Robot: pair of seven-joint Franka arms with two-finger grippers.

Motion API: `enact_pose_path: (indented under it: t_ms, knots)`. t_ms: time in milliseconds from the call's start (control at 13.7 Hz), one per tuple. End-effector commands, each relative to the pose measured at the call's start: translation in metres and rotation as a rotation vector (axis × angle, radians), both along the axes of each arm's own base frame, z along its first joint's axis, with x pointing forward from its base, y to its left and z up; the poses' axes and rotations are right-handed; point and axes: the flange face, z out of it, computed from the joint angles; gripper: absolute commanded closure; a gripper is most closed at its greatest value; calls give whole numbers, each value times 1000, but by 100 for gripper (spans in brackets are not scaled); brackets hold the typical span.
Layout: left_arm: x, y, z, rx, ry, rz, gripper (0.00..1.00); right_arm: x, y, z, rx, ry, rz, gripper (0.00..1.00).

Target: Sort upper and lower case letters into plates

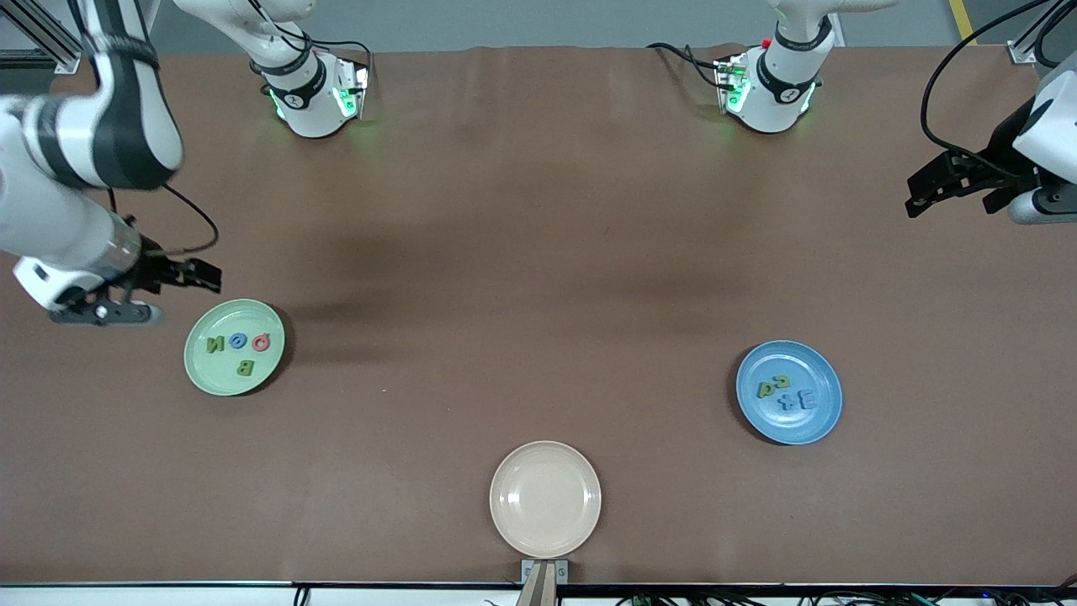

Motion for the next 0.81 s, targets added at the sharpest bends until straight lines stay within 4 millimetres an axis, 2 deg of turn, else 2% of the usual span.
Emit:
enact_pose_path:
  t_ms: [0, 73, 513, 659, 732]
  knots:
    - [0, 1, 2, -20, 11, -21, 0, 2, -4, 79, 33, -2, -46, 0]
    - [1, 1, 2, -15, 12, -23, 0, 2, -3, 94, 33, -14, -46, 0]
    - [3, 2, 1, -11, 12, -21, 0, 7, -3, 138, 35, -107, -46, 0]
    - [3, 4, 1, -7, 12, -18, 0, 7, -4, 144, 33, -120, -48, 0]
    - [4, 4, 0, -5, 13, -19, 0, 7, -4, 153, 33, -140, -49, 0]
